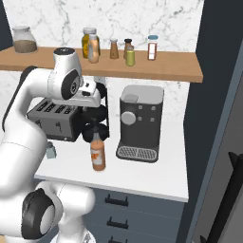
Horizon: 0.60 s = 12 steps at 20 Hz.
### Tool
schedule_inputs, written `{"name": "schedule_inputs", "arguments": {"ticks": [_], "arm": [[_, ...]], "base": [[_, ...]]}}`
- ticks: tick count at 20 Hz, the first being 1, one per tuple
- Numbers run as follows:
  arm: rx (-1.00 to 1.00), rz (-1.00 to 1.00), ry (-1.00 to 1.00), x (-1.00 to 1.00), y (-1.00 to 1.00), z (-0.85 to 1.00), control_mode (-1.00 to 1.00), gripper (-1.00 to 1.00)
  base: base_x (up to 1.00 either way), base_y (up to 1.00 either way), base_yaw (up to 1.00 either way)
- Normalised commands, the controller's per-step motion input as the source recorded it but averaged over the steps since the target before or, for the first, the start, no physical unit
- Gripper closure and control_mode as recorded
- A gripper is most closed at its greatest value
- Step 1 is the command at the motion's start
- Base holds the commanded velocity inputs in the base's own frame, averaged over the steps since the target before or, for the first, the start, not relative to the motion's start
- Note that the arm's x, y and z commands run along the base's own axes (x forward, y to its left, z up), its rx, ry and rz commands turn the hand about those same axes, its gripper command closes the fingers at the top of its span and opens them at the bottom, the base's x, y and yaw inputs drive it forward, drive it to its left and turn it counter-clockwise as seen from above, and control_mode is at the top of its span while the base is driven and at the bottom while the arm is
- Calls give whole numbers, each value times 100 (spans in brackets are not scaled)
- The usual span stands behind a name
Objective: Put the shaker and condiment bottle from the counter next to their counterparts in the cabinet.
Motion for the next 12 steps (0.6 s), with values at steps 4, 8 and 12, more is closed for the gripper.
{"name": "schedule_inputs", "arguments": {"ticks": [4,8,12], "arm": [[0,7,0,-4,-4,-4,-100,-100],[0,17,-13,-43,-20,-3,-100,-100],[0,25,-9,-41,-20,-15,-100,-100]], "base": [[0,0,0],[0,0,0],[0,0,0]]}}
